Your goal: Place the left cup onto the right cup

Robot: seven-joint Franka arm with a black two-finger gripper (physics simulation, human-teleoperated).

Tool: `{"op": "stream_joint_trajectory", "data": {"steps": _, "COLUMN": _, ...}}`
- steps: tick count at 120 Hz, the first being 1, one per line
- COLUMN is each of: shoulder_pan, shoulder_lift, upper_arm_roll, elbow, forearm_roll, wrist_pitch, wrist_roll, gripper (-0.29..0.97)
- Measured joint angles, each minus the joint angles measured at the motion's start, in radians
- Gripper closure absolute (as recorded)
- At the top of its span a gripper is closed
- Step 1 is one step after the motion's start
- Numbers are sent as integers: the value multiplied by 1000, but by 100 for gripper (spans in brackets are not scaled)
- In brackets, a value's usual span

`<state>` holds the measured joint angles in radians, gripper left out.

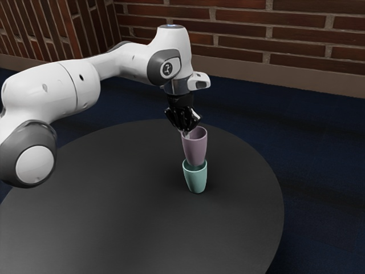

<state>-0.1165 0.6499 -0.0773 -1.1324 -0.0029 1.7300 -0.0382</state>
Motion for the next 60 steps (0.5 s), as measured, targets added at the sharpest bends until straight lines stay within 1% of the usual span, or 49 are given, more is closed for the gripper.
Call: {"op": "stream_joint_trajectory", "data": {"steps": 60, "shoulder_pan": -2, "shoulder_lift": -13, "upper_arm_roll": -3, "elbow": -33, "forearm_roll": -4, "wrist_pitch": 8, "wrist_roll": 0, "gripper": 79}}
